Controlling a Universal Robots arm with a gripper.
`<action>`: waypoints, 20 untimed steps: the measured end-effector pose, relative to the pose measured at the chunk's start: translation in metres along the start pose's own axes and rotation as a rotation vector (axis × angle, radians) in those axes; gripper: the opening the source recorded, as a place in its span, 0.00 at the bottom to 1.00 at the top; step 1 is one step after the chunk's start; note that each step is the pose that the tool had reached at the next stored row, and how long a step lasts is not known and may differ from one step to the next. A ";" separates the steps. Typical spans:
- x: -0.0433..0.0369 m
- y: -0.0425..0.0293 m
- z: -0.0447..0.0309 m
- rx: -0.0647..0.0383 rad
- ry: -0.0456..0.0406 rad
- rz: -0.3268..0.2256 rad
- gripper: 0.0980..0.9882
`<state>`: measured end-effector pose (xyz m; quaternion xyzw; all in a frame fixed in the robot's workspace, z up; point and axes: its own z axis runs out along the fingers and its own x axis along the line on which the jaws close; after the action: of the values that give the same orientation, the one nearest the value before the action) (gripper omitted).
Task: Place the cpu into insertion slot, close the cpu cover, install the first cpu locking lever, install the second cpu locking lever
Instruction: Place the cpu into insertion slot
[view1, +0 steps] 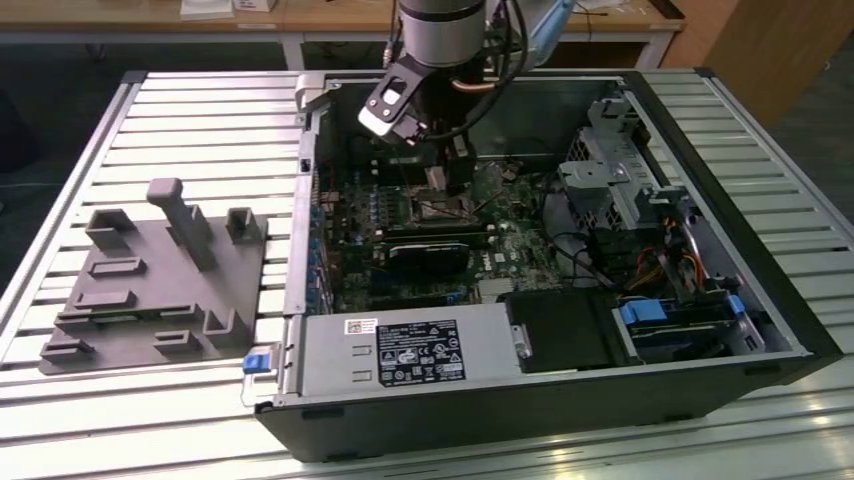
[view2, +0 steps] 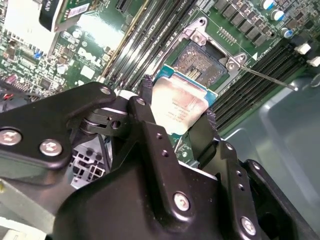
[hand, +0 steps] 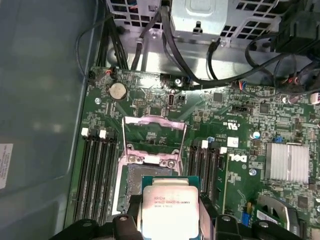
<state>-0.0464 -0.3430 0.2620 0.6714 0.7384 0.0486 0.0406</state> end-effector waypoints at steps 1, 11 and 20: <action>0.0002 -0.0002 0.0017 0.000 0.0000 0.000 0.49; 0.0029 -0.0015 0.0136 0.001 -0.0150 0.005 0.49; 0.0120 -0.0016 0.0216 0.003 -0.0400 0.005 0.49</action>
<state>-0.0465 -0.3309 0.2405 0.6743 0.7357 0.0340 0.0541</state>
